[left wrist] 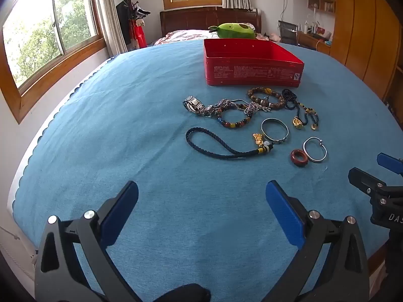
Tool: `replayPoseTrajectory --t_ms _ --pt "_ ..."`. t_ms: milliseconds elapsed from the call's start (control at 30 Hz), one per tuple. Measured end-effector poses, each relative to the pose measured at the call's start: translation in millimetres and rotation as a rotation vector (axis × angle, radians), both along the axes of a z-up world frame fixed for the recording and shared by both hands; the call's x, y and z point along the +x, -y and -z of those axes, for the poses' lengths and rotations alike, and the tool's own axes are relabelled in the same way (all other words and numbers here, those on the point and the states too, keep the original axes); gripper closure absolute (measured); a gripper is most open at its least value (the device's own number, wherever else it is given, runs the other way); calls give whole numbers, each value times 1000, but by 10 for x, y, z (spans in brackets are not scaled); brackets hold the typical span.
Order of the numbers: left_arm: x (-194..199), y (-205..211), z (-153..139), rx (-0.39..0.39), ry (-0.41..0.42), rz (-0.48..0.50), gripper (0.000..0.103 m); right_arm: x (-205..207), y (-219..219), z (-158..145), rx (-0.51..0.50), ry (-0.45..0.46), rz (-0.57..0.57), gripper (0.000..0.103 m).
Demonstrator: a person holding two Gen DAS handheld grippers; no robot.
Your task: Organize jewelry
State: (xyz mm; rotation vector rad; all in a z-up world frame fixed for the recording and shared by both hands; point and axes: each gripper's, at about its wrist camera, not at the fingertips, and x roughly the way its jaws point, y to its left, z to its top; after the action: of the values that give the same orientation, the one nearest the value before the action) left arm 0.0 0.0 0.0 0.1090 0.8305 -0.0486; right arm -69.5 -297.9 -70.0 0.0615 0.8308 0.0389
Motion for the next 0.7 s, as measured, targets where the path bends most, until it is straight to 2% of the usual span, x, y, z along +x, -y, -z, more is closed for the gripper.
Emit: replayPoseTrajectory --t_ms 700 --pt "0 0 -2 -1 -1 0 3 10 3 14 -1 2 1 4"
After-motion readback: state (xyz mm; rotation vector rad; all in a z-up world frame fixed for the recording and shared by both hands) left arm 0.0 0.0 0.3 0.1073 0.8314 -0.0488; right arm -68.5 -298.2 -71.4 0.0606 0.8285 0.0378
